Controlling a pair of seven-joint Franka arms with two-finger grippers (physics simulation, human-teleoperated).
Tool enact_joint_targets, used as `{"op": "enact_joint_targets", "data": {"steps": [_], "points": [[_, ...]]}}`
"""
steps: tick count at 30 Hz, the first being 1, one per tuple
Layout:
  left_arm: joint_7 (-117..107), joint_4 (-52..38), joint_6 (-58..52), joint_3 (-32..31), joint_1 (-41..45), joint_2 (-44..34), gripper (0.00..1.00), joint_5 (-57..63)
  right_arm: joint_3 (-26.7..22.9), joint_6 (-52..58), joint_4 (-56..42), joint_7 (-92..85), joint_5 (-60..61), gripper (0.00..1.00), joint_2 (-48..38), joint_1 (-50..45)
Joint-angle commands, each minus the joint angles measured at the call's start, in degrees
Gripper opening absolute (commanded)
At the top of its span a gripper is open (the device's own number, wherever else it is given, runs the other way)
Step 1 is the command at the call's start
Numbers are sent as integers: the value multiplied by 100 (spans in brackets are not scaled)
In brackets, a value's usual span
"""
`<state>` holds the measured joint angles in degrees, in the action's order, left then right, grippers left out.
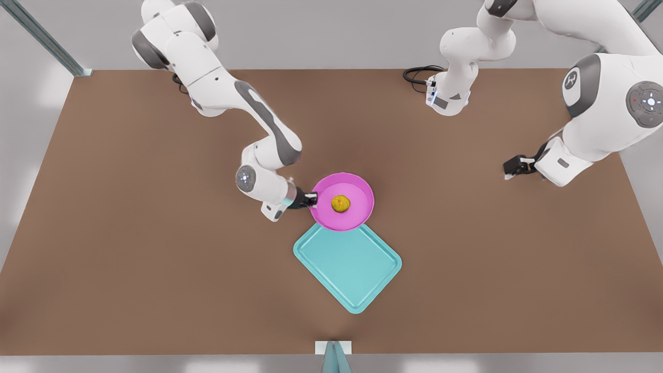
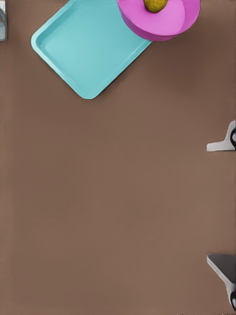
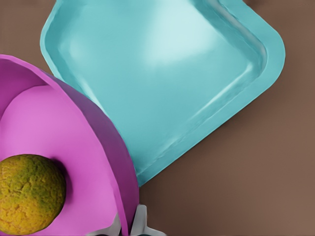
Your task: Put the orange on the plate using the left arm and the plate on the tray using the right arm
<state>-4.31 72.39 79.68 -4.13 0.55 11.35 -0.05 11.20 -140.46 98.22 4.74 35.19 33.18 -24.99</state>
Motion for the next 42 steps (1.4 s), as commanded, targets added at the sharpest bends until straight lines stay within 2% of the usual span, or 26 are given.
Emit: {"op": "enact_joint_targets", "data": {"steps": [1, 3, 9, 18, 19, 23, 26, 27, 28, 29, 31, 32, 33, 36, 39, 42], "points": [[45, -111, 13, 87, -38, -2, 100, 32, -22, -26, -496, 870, 462, 21, 311, 47], [185, -111, -31, 395, -47, -28, 100, -39, -31, -69, -953, 1310, 541, 21, 645, 126], [176, -234, 180, 290, -11, 201, 100, -74, -39, -702, -2087, 1556, 550, 21, 1779, 135], [97, -199, 136, 360, -20, 218, 100, -47, -39, -825, -2070, 1556, 542, 21, 2034, -6], [106, -199, 136, 360, -20, 218, 100, -47, -39, -834, -2070, 1556, 542, 100, 2034, -6], [97, -190, 136, 360, -20, 253, 100, -47, -39, -905, -2070, 1556, 550, 100, 1946, -6], [97, -190, 136, 360, -20, 253, 100, -47, -48, -764, -1570, 1530, 498, 100, 1279, 161], [97, -190, 136, 360, -20, 253, 100, -47, -109, -63, -1069, 1512, 445, 100, 717, 372], [89, -190, 127, 360, -20, 253, 100, -47, -478, 1851, -944, 1495, -2, 100, 259, 548], [89, -190, 127, 360, -20, 253, 100, -47, -663, 3549, -1287, 1276, -1020, 100, 206, 767], [71, -207, 48, 360, -11, 227, 100, -47, -663, 6362, -2543, 669, -3158, 100, 180, 1523], [71, -225, -31, 360, -11, 218, 100, -56, -681, 6795, -2887, 502, -3220, 100, -285, 1796], [97, -225, -84, 351, -11, 209, 100, -65, -813, 6812, -2834, 475, -3685, 100, -1076, 1778], [115, -216, -136, 360, -20, 209, 100, -65, -901, 6821, -2588, -96, -4134, 100, -2053, 1673], [97, -199, -251, 351, -11, 236, 100, -65, -901, 6839, -2378, -96, -4134, 100, -2185, 1673], [124, -172, -251, 351, -11, 244, 100, -56, -997, 6839, -2245, -52, -4090, 100, -1878, 1699]]}}
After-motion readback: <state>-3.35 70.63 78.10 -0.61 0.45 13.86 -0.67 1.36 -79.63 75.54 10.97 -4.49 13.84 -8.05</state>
